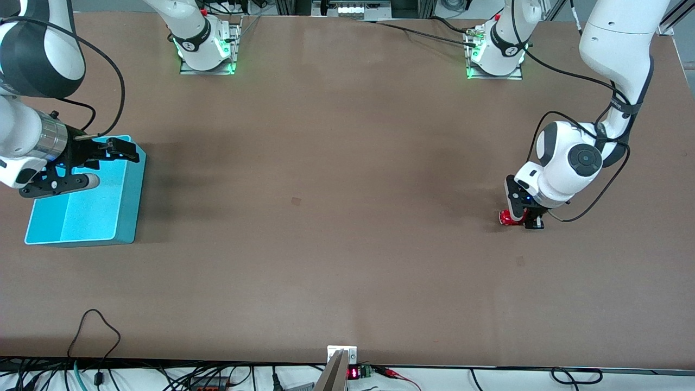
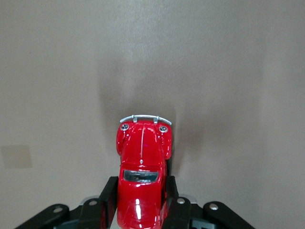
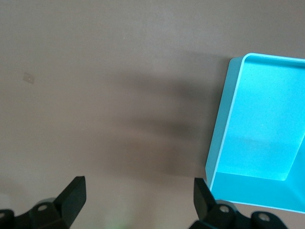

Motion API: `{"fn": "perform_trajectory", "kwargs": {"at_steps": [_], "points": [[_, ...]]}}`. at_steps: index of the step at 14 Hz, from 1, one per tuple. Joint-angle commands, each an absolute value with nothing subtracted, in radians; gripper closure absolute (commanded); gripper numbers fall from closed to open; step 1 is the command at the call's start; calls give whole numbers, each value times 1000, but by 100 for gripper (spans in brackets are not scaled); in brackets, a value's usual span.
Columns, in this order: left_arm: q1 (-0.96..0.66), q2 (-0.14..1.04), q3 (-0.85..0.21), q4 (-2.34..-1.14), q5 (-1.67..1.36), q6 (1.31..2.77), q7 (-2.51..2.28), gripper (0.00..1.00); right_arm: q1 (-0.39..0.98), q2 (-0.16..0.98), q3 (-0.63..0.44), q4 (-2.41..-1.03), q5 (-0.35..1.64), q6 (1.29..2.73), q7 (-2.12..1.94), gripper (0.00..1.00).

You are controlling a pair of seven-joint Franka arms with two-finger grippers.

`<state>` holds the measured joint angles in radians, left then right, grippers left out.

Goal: Wind red beetle toy and store in blue box
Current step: 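Drag the red car backward along the table with the left gripper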

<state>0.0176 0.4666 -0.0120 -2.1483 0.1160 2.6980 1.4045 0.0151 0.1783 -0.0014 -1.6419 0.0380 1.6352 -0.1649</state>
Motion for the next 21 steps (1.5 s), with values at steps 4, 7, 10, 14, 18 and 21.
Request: {"fn": "perform_trajectory", "kwargs": {"at_steps": [4,7,10,14,18,21], "points": [[153,509,-15,-2111,126,2677,1577,87,9,176,0,-1647,63,1629,-169,0],[238,529,-14,-2102,129,2681,1633,87,12,178,2,-1647,63,1626,-169,0],[276,558,-15,-2060,127,2681,1712,87,12,178,2,-1646,63,1626,-169,0],[284,554,-17,-2057,120,2683,1706,11,12,179,2,-1646,63,1626,-170,0],[285,490,-41,-2048,117,2654,1701,0,12,181,2,-1646,67,1631,-169,0],[279,418,-51,-2046,117,2551,1677,0,9,181,2,-1647,83,1626,-172,0]]}}
